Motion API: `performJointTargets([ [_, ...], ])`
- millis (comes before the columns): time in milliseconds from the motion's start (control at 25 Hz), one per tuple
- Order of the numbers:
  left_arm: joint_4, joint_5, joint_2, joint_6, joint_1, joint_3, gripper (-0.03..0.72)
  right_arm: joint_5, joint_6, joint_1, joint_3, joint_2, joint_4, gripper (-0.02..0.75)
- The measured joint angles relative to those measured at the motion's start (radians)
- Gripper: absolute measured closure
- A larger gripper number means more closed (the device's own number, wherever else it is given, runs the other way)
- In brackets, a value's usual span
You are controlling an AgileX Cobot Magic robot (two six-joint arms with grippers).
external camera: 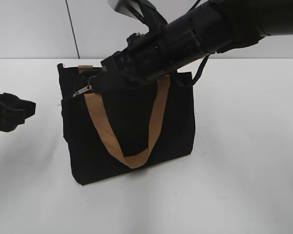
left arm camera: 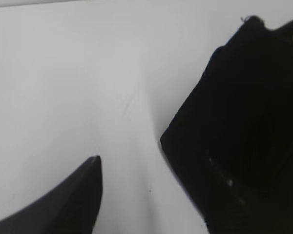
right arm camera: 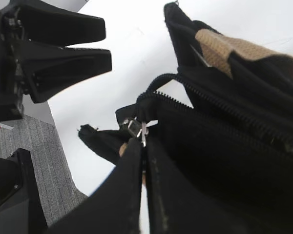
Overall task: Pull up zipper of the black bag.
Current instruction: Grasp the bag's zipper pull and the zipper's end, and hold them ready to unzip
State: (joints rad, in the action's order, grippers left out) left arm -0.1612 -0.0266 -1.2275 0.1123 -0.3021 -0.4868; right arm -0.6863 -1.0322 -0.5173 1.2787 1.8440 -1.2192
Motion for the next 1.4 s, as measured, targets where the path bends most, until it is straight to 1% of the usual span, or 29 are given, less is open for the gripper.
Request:
performJointTargets([
  [80,-0.036,0.0,-0.029,0.0,0.0,0.0,0.23,-0.001,0.0,0.0,0.0,0.0,0.0,0.738],
  [240,-0.072,-0.025,-0.06,0.0,0.0,0.0,0.34,-0.002,0.0,0.0,0.0,0.0,0.0,0.738],
  [320,-0.1,-0.065,-0.066,0.0,0.0,0.01,0.381,-0.002,0.0,0.0,0.0,0.0,0.0,0.738],
  [400,-0.109,-0.122,-0.066,0.0,0.0,0.043,0.415,-0.002,0.0,0.0,0.0,0.0,0.0,0.738],
  [520,-0.109,-0.222,-0.062,0.002,-0.02,0.122,0.434,-0.002,-0.001,0.0,0.0,0.0,0.0,0.738],
  [640,-0.11,-0.284,-0.045,0.007,-0.079,0.166,0.438,-0.002,-0.001,0.0,0.0,0.0,0.0,0.738],
  [800,-0.097,-0.299,-0.042,0.01,-0.142,0.179,0.438,-0.002,-0.002,0.0,0.0,0.0,0.0,0.738],
  [920,-0.044,-0.298,-0.044,0.011,-0.145,0.179,0.438,-0.002,-0.002,0.0,0.0,0.0,0.0,0.738],
  [1080,-0.024,-0.313,-0.081,0.011,-0.145,0.179,0.418,-0.002,-0.002,0.0,0.0,0.0,0.0,0.738],
  [1240,-0.052,-0.363,-0.146,0.011,-0.145,0.179,0.365,-0.003,-0.002,0.0,0.0,0.0,0.0,0.738],
  [1400,-0.112,-0.382,-0.163,0.011,-0.145,0.179,0.344,-0.003,-0.002,0.0,0.0,0.0,0.0,0.738],
])
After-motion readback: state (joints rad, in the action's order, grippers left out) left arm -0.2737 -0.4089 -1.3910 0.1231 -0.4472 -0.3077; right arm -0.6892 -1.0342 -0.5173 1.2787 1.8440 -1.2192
